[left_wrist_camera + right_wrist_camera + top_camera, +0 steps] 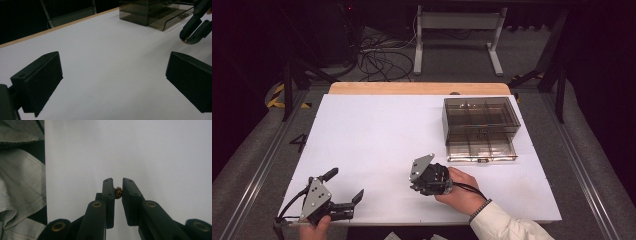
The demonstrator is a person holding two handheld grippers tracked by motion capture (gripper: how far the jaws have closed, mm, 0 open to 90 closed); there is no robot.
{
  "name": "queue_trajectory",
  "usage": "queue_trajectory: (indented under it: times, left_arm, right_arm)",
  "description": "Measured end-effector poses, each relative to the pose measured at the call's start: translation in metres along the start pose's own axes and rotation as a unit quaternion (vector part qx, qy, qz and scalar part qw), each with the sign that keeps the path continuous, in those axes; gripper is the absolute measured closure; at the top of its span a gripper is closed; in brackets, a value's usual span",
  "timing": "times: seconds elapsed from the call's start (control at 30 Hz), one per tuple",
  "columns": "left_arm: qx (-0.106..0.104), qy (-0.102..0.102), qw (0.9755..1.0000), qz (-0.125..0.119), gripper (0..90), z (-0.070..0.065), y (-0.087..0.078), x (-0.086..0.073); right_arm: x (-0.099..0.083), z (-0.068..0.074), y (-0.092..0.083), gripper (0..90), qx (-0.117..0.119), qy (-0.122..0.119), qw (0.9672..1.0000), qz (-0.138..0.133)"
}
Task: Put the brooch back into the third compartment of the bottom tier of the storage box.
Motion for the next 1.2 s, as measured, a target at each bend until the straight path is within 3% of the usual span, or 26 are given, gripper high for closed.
queue_trajectory:
  times: [0.27,0.97,1.2]
  left_arm:
    - [0.000,0.001,1.0000,0.000,1.6,0.000,0.000,0.000]
    - [0.000,-0.001,1.0000,-0.001,1.6,0.000,0.000,0.000]
    - [0.000,-0.001,1.0000,-0.001,1.6,0.000,0.000,0.000]
  right_arm:
    - [0.002,-0.004,-0.011,80.8,-0.011,0.008,0.9995,-0.027]
    - [0.004,-0.006,-0.023,80.8,-0.022,0.006,0.9983,-0.055]
    - [0.003,-0.013,-0.035,80.8,-0.034,0.010,0.9974,-0.063]
Point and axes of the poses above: each handheld gripper's, and its own axes: y roughly forward along the jaws, x roughly out of its top, z roughly to its left, the point moved 5 cm from there along y, roughly forward along the jaws, and after that the axes turned 1 degree about -x, right-handed, at the moved point
